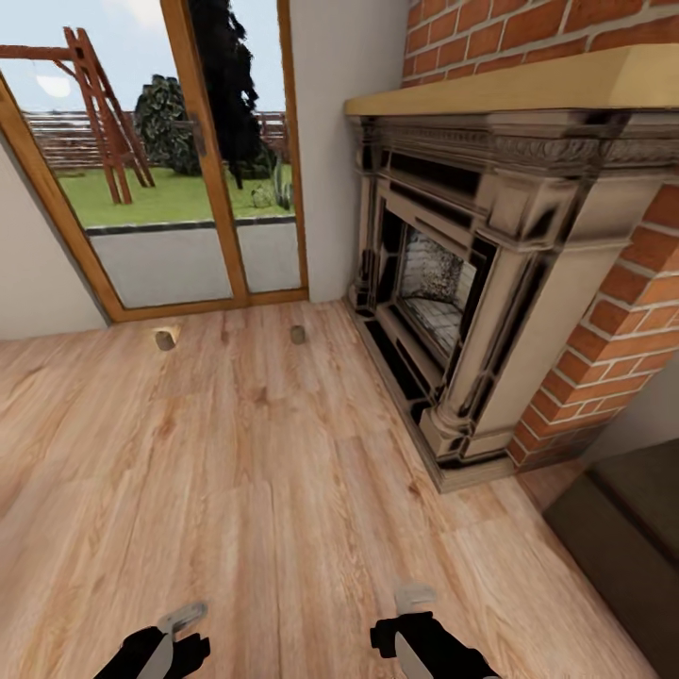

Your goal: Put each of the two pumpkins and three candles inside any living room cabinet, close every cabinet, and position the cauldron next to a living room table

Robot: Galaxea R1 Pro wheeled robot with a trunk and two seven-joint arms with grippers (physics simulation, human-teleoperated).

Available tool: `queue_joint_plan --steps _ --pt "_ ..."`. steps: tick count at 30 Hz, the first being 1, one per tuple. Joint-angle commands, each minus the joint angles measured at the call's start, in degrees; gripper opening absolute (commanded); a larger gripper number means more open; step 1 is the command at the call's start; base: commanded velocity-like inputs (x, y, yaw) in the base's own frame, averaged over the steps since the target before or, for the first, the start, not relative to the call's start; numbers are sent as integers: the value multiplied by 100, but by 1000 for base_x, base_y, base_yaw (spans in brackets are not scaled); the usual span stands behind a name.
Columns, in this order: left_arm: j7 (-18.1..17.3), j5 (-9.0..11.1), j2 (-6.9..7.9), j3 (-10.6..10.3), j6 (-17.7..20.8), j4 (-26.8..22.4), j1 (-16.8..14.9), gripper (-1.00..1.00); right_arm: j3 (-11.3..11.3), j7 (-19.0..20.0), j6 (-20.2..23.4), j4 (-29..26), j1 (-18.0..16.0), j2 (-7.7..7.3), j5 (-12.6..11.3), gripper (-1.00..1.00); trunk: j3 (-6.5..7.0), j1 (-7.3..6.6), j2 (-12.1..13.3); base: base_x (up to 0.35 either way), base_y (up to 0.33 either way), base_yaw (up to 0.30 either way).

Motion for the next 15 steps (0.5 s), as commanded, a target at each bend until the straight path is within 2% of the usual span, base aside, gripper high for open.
queue_joint_plan --steps 1,15 --pt "0 1 0 -1 -2 0 0 100 -1 -1 0 0 0 0 -1 100 0 0 0 3 2 -289" --pt "1 2 -2 -10 -18 0 0 100 -13 -6 -1 0 0 -8 -19 100 0 0 0 0 0 -289"
